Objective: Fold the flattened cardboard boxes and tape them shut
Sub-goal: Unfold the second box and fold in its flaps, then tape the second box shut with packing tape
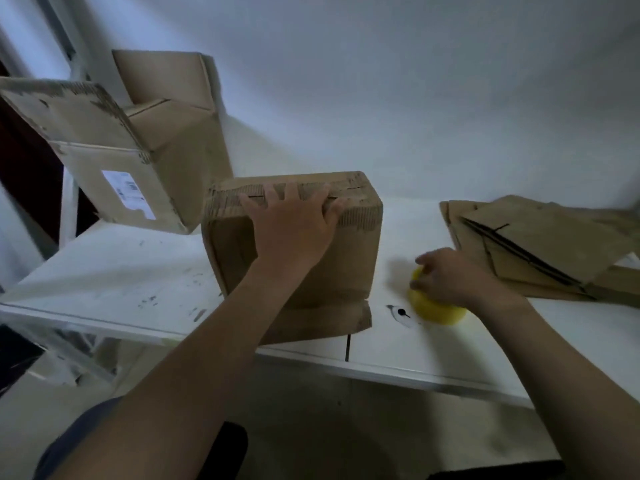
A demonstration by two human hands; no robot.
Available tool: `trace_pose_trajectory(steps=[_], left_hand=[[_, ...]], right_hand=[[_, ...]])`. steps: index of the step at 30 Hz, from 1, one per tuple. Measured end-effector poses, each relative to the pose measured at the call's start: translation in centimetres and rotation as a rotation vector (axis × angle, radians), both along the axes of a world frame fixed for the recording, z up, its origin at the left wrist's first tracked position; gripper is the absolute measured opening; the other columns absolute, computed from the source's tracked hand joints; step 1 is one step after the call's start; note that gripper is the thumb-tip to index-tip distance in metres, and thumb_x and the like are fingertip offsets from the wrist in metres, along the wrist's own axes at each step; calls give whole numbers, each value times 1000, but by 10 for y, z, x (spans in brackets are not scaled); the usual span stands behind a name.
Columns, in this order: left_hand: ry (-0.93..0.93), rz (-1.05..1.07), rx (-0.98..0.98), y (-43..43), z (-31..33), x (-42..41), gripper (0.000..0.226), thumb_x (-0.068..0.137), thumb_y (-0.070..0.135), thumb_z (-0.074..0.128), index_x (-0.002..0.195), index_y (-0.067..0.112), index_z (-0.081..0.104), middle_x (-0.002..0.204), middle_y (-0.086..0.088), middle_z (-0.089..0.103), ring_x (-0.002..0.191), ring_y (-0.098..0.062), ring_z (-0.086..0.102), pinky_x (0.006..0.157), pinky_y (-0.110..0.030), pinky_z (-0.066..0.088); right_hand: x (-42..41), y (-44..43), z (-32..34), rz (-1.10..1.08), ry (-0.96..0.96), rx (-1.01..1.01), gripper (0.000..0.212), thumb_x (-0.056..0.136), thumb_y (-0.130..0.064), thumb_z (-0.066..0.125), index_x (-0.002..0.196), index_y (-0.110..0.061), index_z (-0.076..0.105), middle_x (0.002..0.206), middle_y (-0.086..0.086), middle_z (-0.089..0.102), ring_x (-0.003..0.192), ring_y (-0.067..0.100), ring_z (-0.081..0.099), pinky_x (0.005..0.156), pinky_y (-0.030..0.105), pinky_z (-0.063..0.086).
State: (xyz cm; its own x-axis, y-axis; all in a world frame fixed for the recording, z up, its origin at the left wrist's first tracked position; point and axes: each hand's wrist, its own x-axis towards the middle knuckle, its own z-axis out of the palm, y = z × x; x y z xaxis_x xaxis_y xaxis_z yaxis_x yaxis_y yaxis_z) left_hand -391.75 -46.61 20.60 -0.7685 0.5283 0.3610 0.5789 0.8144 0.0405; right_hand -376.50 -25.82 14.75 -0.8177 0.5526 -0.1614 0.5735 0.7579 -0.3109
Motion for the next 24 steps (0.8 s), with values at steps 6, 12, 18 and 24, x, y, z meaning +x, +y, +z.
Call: trace_pose_trajectory(steps=[6,12,18,24], left_hand=[[-24,-14,59,1,3,1,64,96,68,11,138,45,53,149,10,50,141,-33,41,111,-74,14],[-62,-83,71,-12,5,-3,54,100,61,17,141,46,49,155,12,42,146,-24,35,116,-67,14],[-423,-136,295,-23,34,-21,47,106,43,29,146,26,47,151,-2,49,141,-27,40,121,-58,14],[-872,-254,573,-44,63,-35,70,101,65,20,157,23,25,155,-2,42,143,-23,37,114,-40,27]], right_hand=[[19,5,-33,-2,-288,141,25,96,-39,53,118,-38,63,137,3,51,135,35,28,113,50,18],[12,-18,16,-94,383,9,23,96,-31,61,74,-26,57,67,-5,53,89,26,56,73,30,35],[-17,-65,113,66,888,-158,25,87,-31,73,77,-9,67,63,5,53,63,19,46,58,31,35],[-76,-98,146,102,842,-404,24,87,-35,75,87,-11,76,82,15,66,70,10,57,64,27,43]])
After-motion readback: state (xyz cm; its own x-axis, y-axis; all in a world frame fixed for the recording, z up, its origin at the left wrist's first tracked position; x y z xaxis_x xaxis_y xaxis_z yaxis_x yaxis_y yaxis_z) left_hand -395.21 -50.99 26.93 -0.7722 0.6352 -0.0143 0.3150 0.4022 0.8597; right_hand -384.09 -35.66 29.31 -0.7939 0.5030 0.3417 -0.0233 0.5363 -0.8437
